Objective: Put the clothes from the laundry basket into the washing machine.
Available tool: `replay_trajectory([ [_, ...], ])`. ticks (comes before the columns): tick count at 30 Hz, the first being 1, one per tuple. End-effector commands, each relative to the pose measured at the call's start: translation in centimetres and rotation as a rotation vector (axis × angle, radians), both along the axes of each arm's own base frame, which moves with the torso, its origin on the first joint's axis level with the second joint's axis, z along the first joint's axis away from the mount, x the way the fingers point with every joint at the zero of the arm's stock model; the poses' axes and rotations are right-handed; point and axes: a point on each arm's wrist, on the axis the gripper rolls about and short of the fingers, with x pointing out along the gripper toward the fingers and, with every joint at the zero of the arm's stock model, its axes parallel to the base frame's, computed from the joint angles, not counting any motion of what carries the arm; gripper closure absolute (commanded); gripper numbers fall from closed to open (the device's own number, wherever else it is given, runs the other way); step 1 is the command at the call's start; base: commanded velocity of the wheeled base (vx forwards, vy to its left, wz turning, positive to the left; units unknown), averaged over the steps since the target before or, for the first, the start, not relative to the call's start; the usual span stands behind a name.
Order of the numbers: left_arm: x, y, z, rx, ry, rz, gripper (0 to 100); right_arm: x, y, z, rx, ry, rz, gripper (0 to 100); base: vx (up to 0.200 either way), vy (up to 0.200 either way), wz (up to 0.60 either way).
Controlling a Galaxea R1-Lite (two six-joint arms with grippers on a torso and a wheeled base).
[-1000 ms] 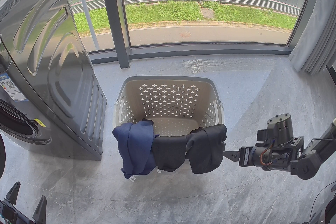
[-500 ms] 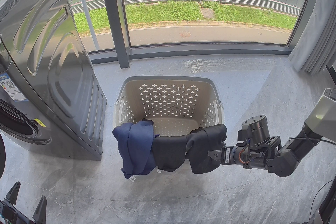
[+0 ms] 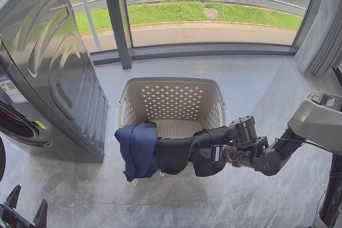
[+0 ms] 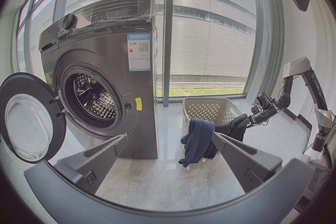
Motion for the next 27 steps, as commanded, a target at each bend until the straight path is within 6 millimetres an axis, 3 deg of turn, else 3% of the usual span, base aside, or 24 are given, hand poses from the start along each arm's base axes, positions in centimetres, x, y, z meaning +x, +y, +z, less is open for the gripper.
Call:
replay_trajectory([
  [1, 0.0, 0.0, -0.5, 0.000, 0.008, 0.000, 0, 1.1, 0.4, -1.2, -0.006, 0.009, -0.006, 0, 0.000, 0.000, 0.00],
  [15, 0.0, 0.0, -0.5, -0.002, 0.006, 0.003, 0, 2.7, 1.0, -1.2, 0.035, -0.065, -0.010, 0, 0.000, 0.000, 0.00],
  [16, 0.0, 0.0, -0.5, -0.003, 0.006, 0.003, 0, 2.7, 1.1, -1.4, 0.039, -0.071, -0.010, 100, 0.000, 0.000, 0.00],
  [21, 0.0, 0.0, -0.5, -0.006, 0.006, 0.003, 0, 2.6, 1.0, -1.7, 0.034, -0.066, -0.009, 100, 0.000, 0.000, 0.00],
  [27, 0.0, 0.0, -0.5, -0.006, 0.006, 0.003, 0, 2.0, 0.9, -0.5, 0.047, -0.082, -0.005, 100, 0.000, 0.000, 0.00],
])
